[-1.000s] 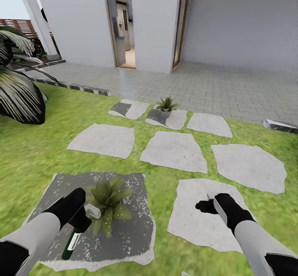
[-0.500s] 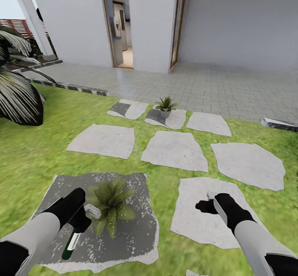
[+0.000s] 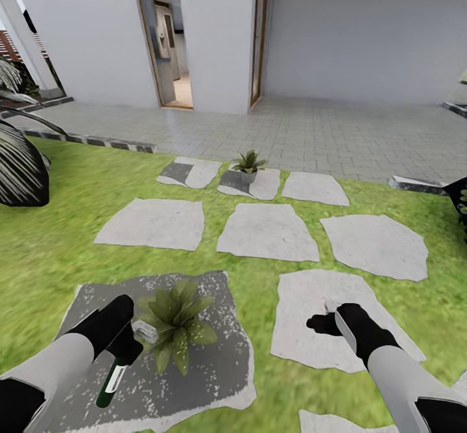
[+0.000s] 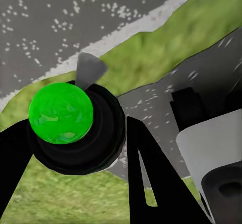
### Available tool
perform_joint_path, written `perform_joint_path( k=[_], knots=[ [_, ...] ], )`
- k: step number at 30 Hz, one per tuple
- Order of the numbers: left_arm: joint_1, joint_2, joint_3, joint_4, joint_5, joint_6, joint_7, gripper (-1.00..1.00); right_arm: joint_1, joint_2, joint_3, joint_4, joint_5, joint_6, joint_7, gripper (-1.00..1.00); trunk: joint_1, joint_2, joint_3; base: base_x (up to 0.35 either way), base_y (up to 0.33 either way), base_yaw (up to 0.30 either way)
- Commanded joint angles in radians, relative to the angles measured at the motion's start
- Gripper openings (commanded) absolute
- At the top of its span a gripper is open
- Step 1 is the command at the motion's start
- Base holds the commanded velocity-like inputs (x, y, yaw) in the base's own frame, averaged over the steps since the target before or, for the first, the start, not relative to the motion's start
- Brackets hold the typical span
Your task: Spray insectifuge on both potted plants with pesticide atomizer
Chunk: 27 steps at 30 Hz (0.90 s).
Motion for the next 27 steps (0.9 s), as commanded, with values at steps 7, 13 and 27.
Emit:
perform_joint_path(
  k=[7,13,27],
  knots=[
    [0.0,0.001,-0.003,-0.002,-0.01,0.001,-0.01,-1.0,0.0,0.002,-0.004,-0.002,-0.001,0.007,0.003,1.0,0.0,0.0,-0.001,-0.019,0.026,-0.135],
    [0.0,0.001,-0.006,-0.001,-0.01,0.001,-0.008,-1.0,0.0,0.001,-0.004,-0.002,-0.001,0.007,0.003,1.0,0.0,0.0,-0.001,-0.152,0.137,-0.147],
    [0.0,0.028,-0.007,0.0,-0.01,0.001,-0.006,-1.0,0.0,0.002,-0.004,-0.002,-0.001,0.007,0.003,1.0,0.0,0.0,-0.001,-0.009,0.006,-0.003]
  ],
)
